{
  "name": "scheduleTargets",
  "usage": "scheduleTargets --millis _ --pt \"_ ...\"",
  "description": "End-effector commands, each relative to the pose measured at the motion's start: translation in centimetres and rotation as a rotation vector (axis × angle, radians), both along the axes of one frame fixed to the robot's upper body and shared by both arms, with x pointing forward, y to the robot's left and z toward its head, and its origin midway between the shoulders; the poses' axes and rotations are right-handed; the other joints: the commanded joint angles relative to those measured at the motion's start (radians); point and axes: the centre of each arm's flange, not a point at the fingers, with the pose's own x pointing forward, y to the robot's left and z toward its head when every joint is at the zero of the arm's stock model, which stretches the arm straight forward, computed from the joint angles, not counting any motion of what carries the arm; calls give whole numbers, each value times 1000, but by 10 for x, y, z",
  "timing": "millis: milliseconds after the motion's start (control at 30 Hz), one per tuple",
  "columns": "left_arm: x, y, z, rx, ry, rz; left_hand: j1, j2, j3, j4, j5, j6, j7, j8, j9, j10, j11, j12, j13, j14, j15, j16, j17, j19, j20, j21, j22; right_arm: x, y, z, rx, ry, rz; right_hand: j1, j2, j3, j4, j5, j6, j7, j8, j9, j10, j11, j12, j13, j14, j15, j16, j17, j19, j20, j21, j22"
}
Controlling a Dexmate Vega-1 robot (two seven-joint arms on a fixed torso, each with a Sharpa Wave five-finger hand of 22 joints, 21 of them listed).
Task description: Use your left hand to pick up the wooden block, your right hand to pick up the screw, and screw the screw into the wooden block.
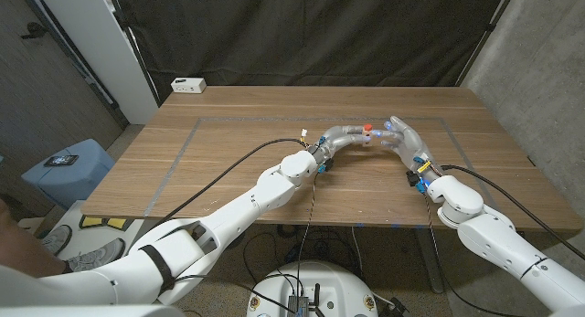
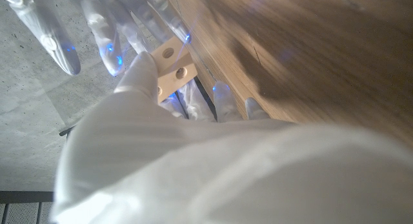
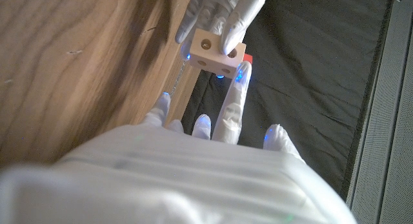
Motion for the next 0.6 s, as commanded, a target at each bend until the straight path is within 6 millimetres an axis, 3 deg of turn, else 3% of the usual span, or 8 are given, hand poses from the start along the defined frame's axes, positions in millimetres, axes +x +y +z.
scheduleTargets --millis 33,233,600 --pt "-1 -1 0 7 -2 -1 -14 2 1 6 6 12 -2 7 4 12 -3 16 16 10 -60 6 1 1 0 5 3 -4 -7 1 20 -16 -38 15 -1 3 -9 2 4 -9 -6 3 12 2 1 2 13 1 6 -1 25 -2 10 3" --pt "-2 -1 0 6 -4 1 -22 4 -1 9 7 13 -2 6 4 13 -3 14 13 8 -59 5 2 1 1 5 3 -5 -9 1 22 -18 -44 16 -3 3 -10 1 -5 -8 -14 3 16 7 -1 3 23 3 7 0 40 -2 12 3" --pt "-3 -2 0 10 -9 4 -29 6 -3 12 9 15 -2 6 4 16 -4 13 11 11 -58 6 3 1 1 5 3 -2 -9 3 7 -14 -23 5 -9 -3 -5 -1 -93 -30 -50 4 -22 7 -20 4 3 8 -4 4 26 -8 -2 3"
